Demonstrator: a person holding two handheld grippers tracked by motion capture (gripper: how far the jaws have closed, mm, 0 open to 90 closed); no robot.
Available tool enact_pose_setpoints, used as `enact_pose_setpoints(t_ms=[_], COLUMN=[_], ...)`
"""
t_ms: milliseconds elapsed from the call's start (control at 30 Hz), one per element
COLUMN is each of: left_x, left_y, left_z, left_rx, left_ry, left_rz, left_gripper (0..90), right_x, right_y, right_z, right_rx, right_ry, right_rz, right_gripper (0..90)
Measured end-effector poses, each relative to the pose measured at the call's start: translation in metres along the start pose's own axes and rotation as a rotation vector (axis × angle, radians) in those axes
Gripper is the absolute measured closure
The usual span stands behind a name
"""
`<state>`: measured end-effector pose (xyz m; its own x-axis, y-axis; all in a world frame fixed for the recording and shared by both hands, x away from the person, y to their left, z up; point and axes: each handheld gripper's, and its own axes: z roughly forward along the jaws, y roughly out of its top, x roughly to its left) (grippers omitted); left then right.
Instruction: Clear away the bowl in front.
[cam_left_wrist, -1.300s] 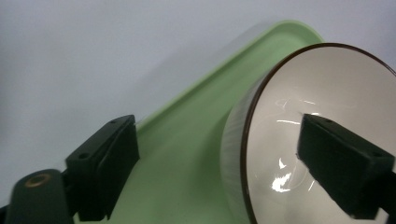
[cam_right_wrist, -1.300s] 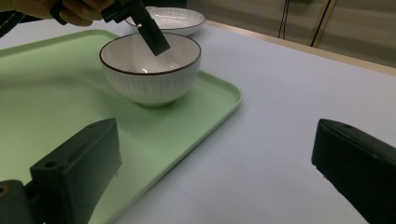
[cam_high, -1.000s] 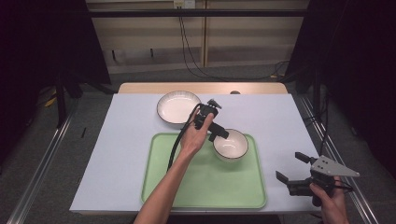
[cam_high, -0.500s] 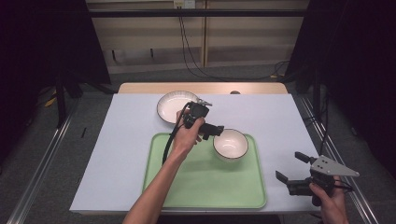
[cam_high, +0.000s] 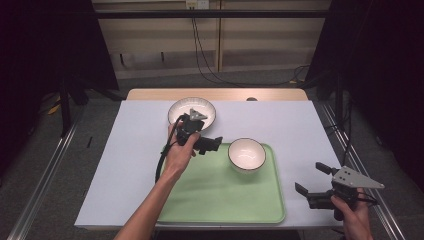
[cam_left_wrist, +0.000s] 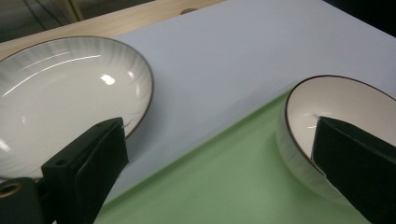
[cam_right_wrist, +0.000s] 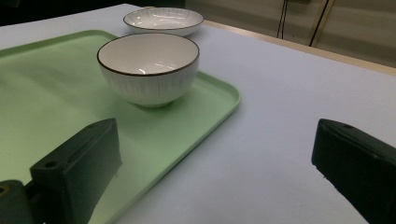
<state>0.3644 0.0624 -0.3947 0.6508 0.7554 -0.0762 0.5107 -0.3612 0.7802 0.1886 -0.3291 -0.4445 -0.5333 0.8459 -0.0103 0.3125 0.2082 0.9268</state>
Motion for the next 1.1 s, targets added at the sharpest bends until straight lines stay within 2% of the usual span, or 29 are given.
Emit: enact_pose_setpoints(t_ms=[67,100,133,167,200,233,333,367,400,433,567,700,800,833,933,1033,1100], left_x=[0.004,0.006,0.008,0.008,0.01,0.012,0.014,0.015,0.015,0.016,0.018,0.018,0.019,0.02,0.022,0.024,0.024], left_y=[-0.006,-0.008,-0.014,-0.014,-0.019,-0.024,-0.032,-0.035,-0.035,-0.042,-0.053,-0.066,-0.075,-0.081,-0.089,-0.102,-0.105], left_z=[-0.007,-0.009,-0.015,-0.015,-0.02,-0.025,-0.034,-0.038,-0.038,-0.046,-0.055,-0.069,-0.079,-0.084,-0.09,-0.096,-0.099], left_rx=[0.002,0.002,-0.004,-0.004,-0.013,-0.035,-0.053,-0.057,-0.057,-0.085,-0.102,-0.156,-0.166,-0.174,-0.178,-0.161,-0.162], left_ry=[0.014,0.014,0.047,0.047,0.061,0.077,0.086,0.097,0.097,0.098,0.102,0.123,0.135,0.159,0.163,0.186,0.187], left_rz=[-0.015,-0.01,0.004,0.004,0.022,0.021,0.006,0.023,0.023,0.025,0.011,0.004,-0.012,-0.011,-0.023,-0.031,-0.034], left_gripper=[3.8,3.8,3.8,3.8,3.8,3.7,2.9,3.0,3.1,2.5,2.5,2.2,2.1,2.0,1.9,2.2,2.1], right_x=[0.0,0.0,0.0,0.0,0.0,0.0,0.0,0.0,0.0,0.0,0.0,0.0,0.0,0.0,0.0,0.0,0.0], right_y=[0.0,0.0,0.0,0.0,0.0,0.0,0.0,0.0,0.0,0.0,0.0,0.0,0.0,0.0,0.0,0.0,0.0], right_z=[0.0,0.0,0.0,0.0,0.0,0.0,0.001,0.0,0.0,0.0,0.001,0.001,0.001,0.001,0.001,0.001,0.001], right_rx=[0.0,-0.001,0.0,0.0,-0.001,0.002,0.0,0.001,0.001,-0.001,0.005,0.008,0.008,0.006,0.005,0.008,0.01], right_ry=[-0.001,-0.001,0.001,0.001,0.0,0.002,0.002,0.002,0.002,-0.001,-0.001,-0.002,-0.004,-0.007,-0.005,-0.01,-0.008], right_rz=[-0.001,-0.002,0.002,0.002,0.0,0.004,0.003,0.005,0.005,0.0,0.005,0.003,0.001,-0.003,-0.001,-0.004,-0.001], right_gripper=[0.7,0.7,0.7,0.7,0.7,0.7,0.7,0.7,0.7,0.7,0.7,0.7,0.7,0.7,0.7,0.7,0.7])
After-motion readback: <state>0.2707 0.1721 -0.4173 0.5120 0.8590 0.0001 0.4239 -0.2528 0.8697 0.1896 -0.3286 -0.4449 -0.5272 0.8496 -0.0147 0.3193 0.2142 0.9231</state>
